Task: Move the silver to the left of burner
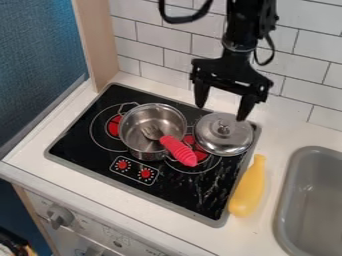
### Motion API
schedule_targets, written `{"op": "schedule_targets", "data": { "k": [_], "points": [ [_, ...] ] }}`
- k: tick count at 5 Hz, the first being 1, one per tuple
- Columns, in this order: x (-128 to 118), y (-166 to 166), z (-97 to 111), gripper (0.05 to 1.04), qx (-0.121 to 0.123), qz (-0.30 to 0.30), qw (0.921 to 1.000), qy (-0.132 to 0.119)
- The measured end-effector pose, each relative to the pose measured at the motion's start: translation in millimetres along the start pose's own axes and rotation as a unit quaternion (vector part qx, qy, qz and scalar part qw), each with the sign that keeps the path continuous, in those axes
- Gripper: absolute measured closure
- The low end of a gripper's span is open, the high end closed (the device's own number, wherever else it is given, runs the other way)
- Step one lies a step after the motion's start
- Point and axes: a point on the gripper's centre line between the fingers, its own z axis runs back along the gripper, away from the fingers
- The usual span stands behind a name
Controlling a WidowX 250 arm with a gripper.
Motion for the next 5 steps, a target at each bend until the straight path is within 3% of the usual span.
{"op": "schedule_targets", "data": {
  "k": [1, 4, 5],
  "points": [
    [3, 6, -14, 0.083, -0.011, 0.007, 0.9998, 0.017],
    [6, 2, -35, 0.091, -0.004, -0.010, 0.9996, 0.028],
    [5, -1, -43, 0.165, -0.008, -0.014, 0.9993, 0.034]
  ]
}}
